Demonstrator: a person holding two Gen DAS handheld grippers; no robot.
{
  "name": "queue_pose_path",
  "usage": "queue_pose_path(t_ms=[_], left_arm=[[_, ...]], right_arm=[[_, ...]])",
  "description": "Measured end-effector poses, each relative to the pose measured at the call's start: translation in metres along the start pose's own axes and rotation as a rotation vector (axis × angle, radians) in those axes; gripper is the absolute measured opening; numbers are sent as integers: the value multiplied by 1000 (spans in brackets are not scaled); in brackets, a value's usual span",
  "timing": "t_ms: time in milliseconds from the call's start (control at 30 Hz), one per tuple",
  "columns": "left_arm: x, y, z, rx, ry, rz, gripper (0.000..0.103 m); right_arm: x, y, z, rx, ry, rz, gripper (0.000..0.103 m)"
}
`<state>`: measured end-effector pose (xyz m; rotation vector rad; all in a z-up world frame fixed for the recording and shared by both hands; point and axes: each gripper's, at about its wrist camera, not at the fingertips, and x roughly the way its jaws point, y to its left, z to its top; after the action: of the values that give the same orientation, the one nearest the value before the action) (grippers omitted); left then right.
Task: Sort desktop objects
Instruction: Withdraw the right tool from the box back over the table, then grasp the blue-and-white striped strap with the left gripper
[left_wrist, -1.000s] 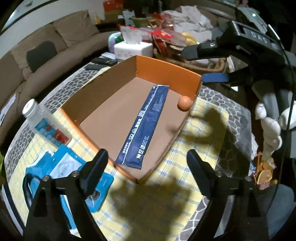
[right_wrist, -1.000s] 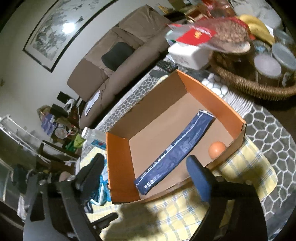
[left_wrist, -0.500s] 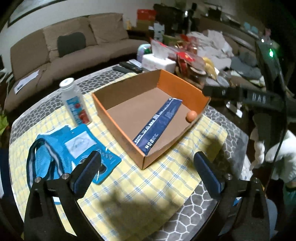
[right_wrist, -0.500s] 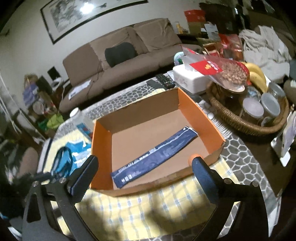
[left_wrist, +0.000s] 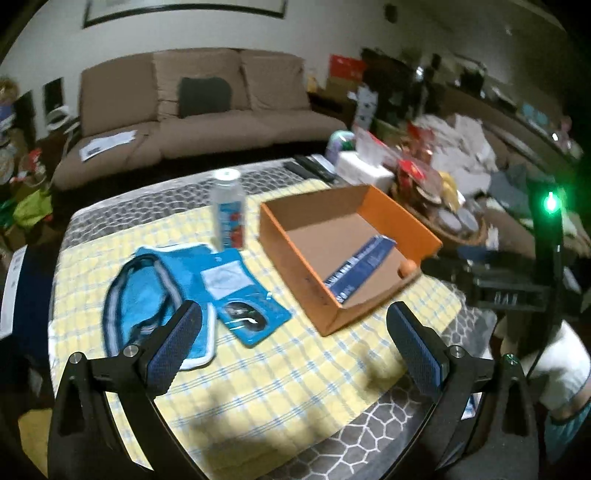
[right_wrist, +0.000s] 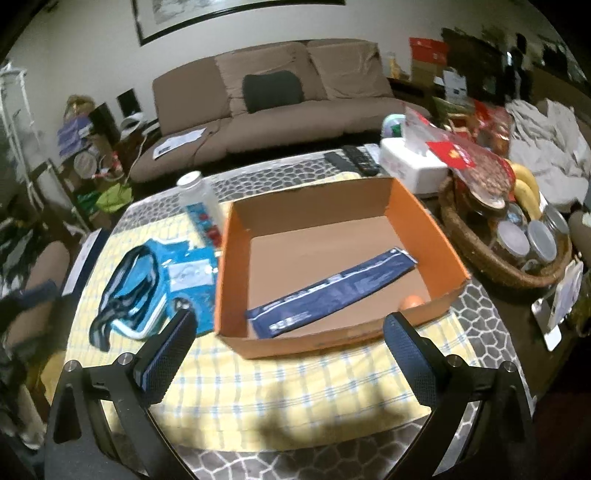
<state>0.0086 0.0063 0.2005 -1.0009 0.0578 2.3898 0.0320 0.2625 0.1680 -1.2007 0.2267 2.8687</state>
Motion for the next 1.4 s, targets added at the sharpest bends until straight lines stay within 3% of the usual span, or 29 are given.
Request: queue_pose_path(t_ms=[400,633,833,1133,1400], left_arm=[[-51,79,-22,-117,-39,131,100],[-59,128,-37,-183,-32,196,100],[-42,157,-51,-232,1,220,100],[23,169,-77,-203,131,239,100],[63,180,-90,-208,210,239,100]], right_arm=[[11,79,-8,-86,30,96,102],[30,119,-12,-135,52,119,102],[53,139,-16,-122,92,165,102],[97,164,-14,-137,160,206,101],[135,184,-15,-136,213,268,93]])
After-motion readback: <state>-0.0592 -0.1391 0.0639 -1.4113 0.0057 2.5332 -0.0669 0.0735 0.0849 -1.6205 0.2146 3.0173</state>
